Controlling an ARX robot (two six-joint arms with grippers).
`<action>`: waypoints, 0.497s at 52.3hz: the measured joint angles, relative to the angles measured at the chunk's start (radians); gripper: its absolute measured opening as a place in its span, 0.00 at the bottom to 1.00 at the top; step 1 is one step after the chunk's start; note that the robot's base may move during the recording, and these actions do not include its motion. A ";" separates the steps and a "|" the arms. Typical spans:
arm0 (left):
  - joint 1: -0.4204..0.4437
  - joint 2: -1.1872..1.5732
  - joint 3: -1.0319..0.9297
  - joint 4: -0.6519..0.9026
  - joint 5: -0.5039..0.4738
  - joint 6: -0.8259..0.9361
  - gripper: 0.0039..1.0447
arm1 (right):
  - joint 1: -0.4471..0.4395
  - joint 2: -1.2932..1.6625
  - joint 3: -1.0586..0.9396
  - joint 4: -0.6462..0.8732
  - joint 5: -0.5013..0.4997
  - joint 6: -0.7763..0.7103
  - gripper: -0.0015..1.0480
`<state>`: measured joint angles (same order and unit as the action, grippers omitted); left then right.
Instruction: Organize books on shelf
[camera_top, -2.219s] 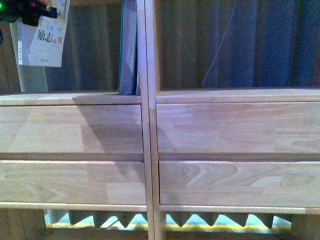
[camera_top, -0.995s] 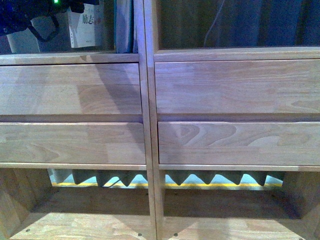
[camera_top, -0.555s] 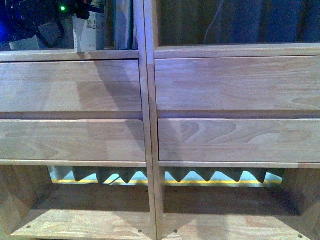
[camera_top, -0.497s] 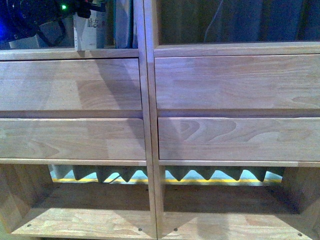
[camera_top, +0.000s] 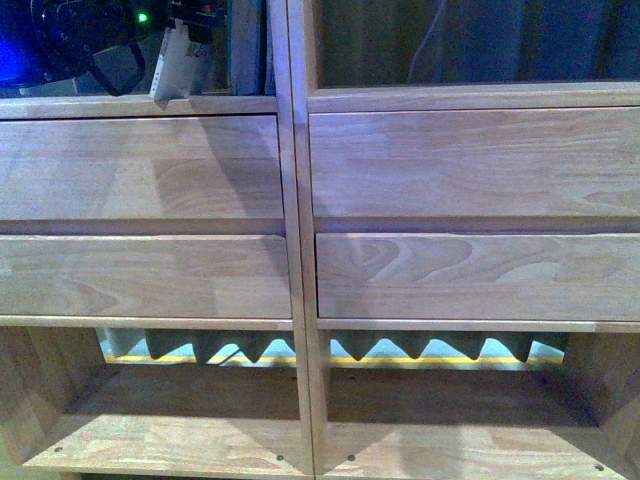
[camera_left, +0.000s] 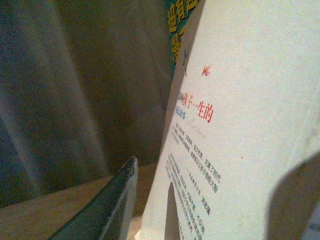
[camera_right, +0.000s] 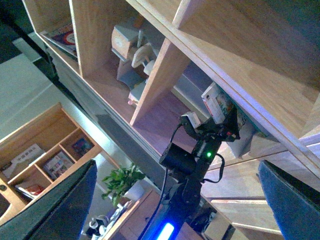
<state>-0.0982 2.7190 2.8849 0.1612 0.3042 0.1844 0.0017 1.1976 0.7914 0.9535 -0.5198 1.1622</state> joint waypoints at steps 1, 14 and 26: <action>0.000 0.000 0.000 0.000 0.000 0.000 0.73 | 0.000 0.000 0.000 0.000 0.000 0.000 0.93; -0.003 -0.246 -0.462 0.255 0.013 -0.080 0.94 | 0.000 0.000 0.000 0.000 0.000 0.000 0.93; -0.019 -0.483 -0.841 0.381 0.014 -0.107 0.94 | 0.000 0.000 0.000 0.000 0.000 0.000 0.93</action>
<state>-0.1177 2.2360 2.0438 0.5423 0.3180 0.0776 0.0017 1.1976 0.7910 0.9535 -0.5198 1.1622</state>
